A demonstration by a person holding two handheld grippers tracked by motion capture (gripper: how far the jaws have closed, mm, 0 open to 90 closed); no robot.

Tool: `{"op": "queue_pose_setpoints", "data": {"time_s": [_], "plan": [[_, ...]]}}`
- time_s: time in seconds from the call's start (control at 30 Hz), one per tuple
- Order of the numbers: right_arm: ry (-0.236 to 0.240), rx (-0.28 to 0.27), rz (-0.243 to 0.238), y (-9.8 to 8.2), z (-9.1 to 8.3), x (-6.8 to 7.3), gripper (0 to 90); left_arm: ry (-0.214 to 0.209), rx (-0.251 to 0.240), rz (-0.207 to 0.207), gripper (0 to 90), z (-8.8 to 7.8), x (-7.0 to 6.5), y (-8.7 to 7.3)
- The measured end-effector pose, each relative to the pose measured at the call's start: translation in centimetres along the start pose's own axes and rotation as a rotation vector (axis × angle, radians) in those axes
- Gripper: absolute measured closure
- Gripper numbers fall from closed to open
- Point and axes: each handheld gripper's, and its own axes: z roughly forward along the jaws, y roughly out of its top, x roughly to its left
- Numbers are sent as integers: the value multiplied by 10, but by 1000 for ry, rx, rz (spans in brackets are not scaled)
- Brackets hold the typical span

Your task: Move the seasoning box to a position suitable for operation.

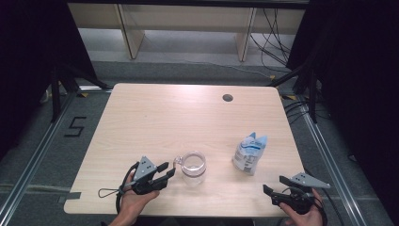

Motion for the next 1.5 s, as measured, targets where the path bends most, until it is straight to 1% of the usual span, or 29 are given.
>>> {"op": "queue_pose_setpoints", "data": {"time_s": [0.03,0.07,0.1,0.13,0.2,0.23,0.33,0.37,0.4,0.43,0.47,0.53,0.57,0.6,0.7,0.73,0.77,0.83,0.87,0.97,1.03,1.07,1.1,1.17,1.23,1.27,1.3,1.37,1.5], "plan": [[3,13,34,0,-2,4,206,5,-1,-3,576,-2,0,1],[3,13,34,0,-2,4,206,5,-1,-3,552,-2,0,1],[4,-16,-9,1,-1,2,200,-4,-6,-7,531,-4,1,3],[9,-12,-18,1,-2,2,193,-7,-22,-11,520,-7,2,6],[11,-17,-18,1,-2,2,190,-14,-24,-4,524,-9,3,9],[16,-8,6,1,-3,5,192,-19,-47,-6,524,-10,5,12],[10,-26,-30,1,-2,4,202,-21,-54,-19,532,-11,6,16],[25,-25,-3,1,-1,6,211,-23,-61,-17,545,-13,7,19],[22,-7,9,1,-3,8,219,-33,-74,-13,573,-13,8,21],[28,1,0,2,-3,9,233,-18,-94,7,622,-16,10,26],[26,-12,-33,2,-1,8,237,-23,-98,19,644,-16,11,28],[27,-8,-49,2,-1,8,243,-23,-102,19,663,-16,11,30],[37,-3,-12,2,-1,12,261,-26,-105,22,703,-16,12,32],[43,-8,-16,2,-1,13,266,-31,-107,28,719,-15,12,35],[45,-12,-25,3,-2,14,290,-55,-103,33,751,-8,12,40],[39,-28,-70,3,-2,12,296,-58,-98,35,751,-5,11,41],[53,-21,-33,4,-3,16,297,-52,-92,48,769,-2,11,42],[53,-24,-36,4,-2,16,297,-47,-85,59,796,4,12,44],[51,-34,-68,4,-1,13,297,-49,-77,57,796,7,13,45],[65,-18,-64,4,-2,15,303,-68,-76,62,823,14,12,46],[66,-24,-60,4,-1,15,303,-71,-70,68,828,14,11,46],[47,-33,-80,4,-1,14,304,-73,-69,70,839,14,10,46],[47,-30,-79,4,-1,14,306,-73,-70,70,842,14,10,46],[66,-20,-64,4,-1,16,312,-79,-67,76,844,14,9,45],[72,-25,-72,5,0,17,322,-80,-65,71,846,15,8,45],[66,-15,-39,4,-2,20,326,-89,-66,72,847,16,9,44],[70,-34,-81,5,0,18,330,-80,-61,75,846,15,8,45],[80,-5,-54,5,-1,22,344,-83,-58,72,847,15,8,44],[113,-24,-62,6,1,27,396,-79,-59,74,848,16,6,44]]}}
